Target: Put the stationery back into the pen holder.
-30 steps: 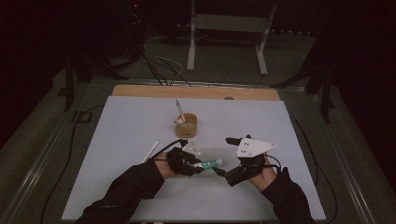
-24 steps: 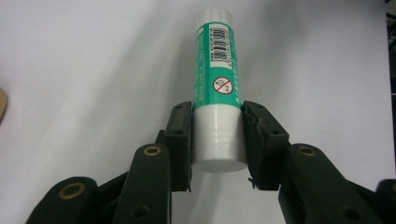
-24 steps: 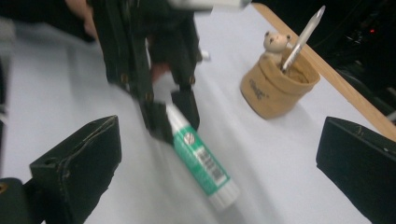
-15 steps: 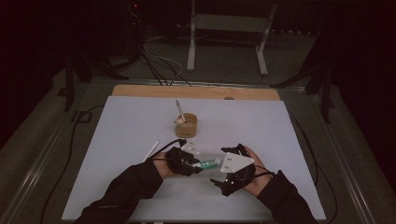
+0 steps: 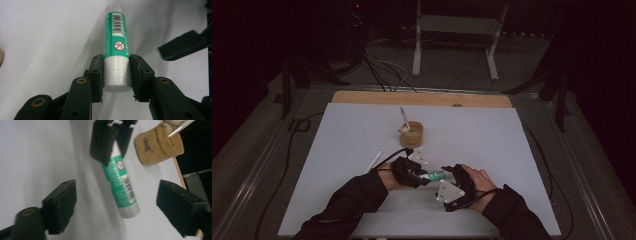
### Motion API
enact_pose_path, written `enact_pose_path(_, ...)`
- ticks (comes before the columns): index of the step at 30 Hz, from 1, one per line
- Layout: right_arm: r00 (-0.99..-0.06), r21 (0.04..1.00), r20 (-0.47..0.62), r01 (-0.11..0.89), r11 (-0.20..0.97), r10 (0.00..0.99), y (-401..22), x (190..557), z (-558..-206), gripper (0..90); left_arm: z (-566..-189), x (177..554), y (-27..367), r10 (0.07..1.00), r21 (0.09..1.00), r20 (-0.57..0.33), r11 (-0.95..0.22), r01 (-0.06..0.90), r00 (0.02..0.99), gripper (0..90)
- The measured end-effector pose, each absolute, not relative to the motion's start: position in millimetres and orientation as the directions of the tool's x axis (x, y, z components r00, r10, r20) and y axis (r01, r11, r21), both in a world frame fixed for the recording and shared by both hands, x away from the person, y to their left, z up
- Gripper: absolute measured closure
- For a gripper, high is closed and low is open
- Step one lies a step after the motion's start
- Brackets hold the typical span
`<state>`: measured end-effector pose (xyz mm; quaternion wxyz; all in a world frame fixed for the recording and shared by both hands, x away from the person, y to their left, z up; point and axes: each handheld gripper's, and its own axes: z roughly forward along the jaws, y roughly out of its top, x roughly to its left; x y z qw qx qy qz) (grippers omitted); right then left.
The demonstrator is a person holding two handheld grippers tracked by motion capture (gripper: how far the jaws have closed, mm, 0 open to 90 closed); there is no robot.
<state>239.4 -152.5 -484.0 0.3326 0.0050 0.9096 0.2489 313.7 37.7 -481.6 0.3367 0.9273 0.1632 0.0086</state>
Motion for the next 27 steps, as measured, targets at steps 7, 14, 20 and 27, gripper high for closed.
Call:
enact_pose_path(7,-0.662,0.283,-0.748,-0.256,0.924,0.045,-146.0,230.9,-496.6,42.2,-479.4,314.2,34.6,0.309,0.616,-0.093,-0.729,0.298,0.947,66.3)
enact_pose_path(14,-0.605,0.208,-0.796,-0.269,0.941,0.003,-140.9,231.6,-501.8,49.2,-477.6,314.2,30.4,0.317,0.621,-0.112,-0.718,0.315,0.942,66.3)
enact_pose_path(20,-0.570,0.154,-0.821,-0.277,0.948,-0.033,-136.0,232.5,-507.6,54.5,-476.9,313.2,26.8,0.311,0.623,-0.112,-0.718,0.310,0.944,66.3)
enact_pose_path(27,-0.530,0.102,-0.844,-0.299,0.949,-0.076,-132.3,235.3,-512.2,63.4,-477.5,314.3,24.0,0.316,0.619,-0.131,-0.714,0.327,0.939,66.3)
